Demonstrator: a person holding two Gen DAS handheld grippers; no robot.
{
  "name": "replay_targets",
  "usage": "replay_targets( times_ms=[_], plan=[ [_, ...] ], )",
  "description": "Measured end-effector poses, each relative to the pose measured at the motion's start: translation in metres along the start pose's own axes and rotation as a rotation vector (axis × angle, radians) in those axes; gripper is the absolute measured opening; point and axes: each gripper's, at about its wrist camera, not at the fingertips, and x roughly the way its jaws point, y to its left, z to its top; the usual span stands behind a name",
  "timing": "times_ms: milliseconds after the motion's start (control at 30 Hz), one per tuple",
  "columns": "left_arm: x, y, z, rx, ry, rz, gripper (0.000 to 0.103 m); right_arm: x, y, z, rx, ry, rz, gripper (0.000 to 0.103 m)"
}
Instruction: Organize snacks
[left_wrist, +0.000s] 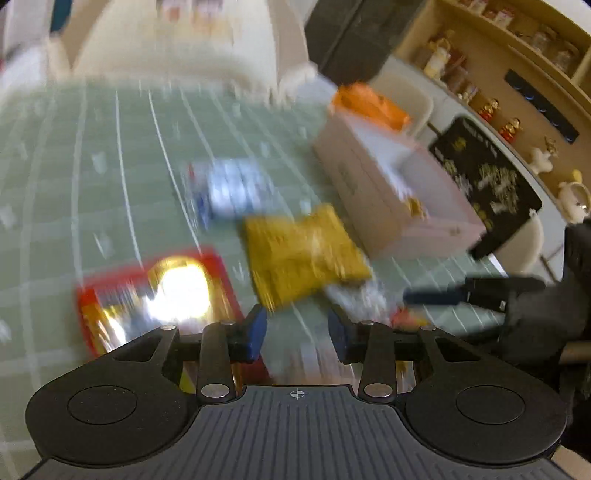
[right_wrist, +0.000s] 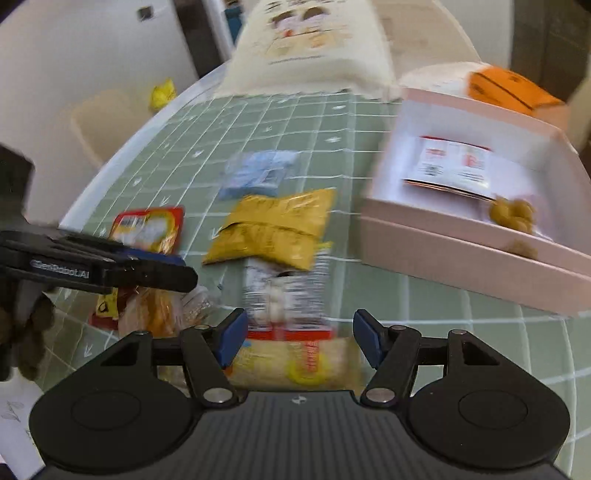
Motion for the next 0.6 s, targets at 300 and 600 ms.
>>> replay_targets(
  times_ms=[300, 600],
  plan=[
    [0.08, 0.047, 0.087, -0.073, -0.101, 0.236, 0.042, -0.016, -0.009, -0.027, -0.045, 0.032, -0.138, 0.038],
    [0.067, 0.008, 0.034, 0.028, 0.029, 0.028, 0.034, -0.045, -0.032, -0.026, 0.021, -0.079, -0.031, 0.066]
  ],
)
